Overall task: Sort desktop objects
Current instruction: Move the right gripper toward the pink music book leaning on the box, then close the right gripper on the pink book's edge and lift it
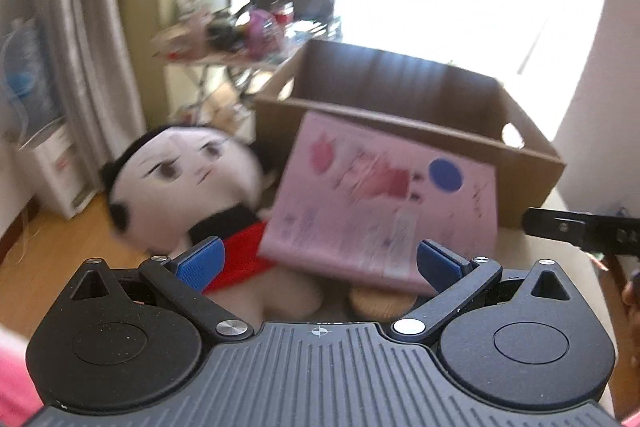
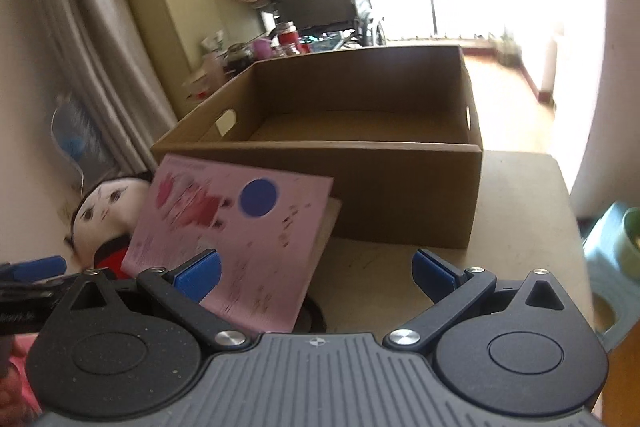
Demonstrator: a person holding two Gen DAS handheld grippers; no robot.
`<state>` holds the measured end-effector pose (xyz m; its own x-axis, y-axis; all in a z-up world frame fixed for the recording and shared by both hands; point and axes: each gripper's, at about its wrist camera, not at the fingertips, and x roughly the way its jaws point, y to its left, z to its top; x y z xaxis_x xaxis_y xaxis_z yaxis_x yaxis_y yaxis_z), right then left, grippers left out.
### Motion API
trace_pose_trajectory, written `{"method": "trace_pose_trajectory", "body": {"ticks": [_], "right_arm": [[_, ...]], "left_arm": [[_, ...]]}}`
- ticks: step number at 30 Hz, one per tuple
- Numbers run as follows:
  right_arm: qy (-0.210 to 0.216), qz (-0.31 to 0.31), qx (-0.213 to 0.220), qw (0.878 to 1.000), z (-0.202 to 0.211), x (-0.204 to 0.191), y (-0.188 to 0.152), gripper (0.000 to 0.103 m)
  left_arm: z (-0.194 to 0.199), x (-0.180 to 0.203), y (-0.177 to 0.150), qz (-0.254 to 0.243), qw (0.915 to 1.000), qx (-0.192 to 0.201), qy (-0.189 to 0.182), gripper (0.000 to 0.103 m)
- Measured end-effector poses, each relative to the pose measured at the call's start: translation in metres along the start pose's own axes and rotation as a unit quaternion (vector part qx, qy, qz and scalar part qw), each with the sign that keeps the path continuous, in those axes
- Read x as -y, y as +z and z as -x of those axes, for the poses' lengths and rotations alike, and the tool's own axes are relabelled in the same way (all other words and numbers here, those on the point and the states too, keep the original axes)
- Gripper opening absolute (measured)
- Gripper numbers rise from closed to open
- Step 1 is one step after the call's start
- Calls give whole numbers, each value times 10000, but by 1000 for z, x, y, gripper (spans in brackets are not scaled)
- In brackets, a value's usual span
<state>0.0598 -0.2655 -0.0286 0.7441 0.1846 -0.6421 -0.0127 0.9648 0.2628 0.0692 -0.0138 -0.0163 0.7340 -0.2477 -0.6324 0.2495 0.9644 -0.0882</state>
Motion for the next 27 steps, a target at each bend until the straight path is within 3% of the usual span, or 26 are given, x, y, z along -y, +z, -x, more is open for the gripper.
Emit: {"method": "trace_pose_trajectory", "body": {"ticks": [4,15,20,27], "right_arm": [[178,-218,-161,9995,-23,8,6,86],[821,-921,-943,9879,-71,15,4,67],[1067,-1122,-1080,9820,-74,17,5,51],[1024,-1044,-1057,9836,-71,17,12,48]], "left_arm": [[-29,5,10,-292,9994,-160,69,103],[-85,-3,21,-527,9959,-685,-267,103],[-88,1,18,-556,9944,-797,-406,103],[-84,10,13,-532,9948,-795,-351,103]]}}
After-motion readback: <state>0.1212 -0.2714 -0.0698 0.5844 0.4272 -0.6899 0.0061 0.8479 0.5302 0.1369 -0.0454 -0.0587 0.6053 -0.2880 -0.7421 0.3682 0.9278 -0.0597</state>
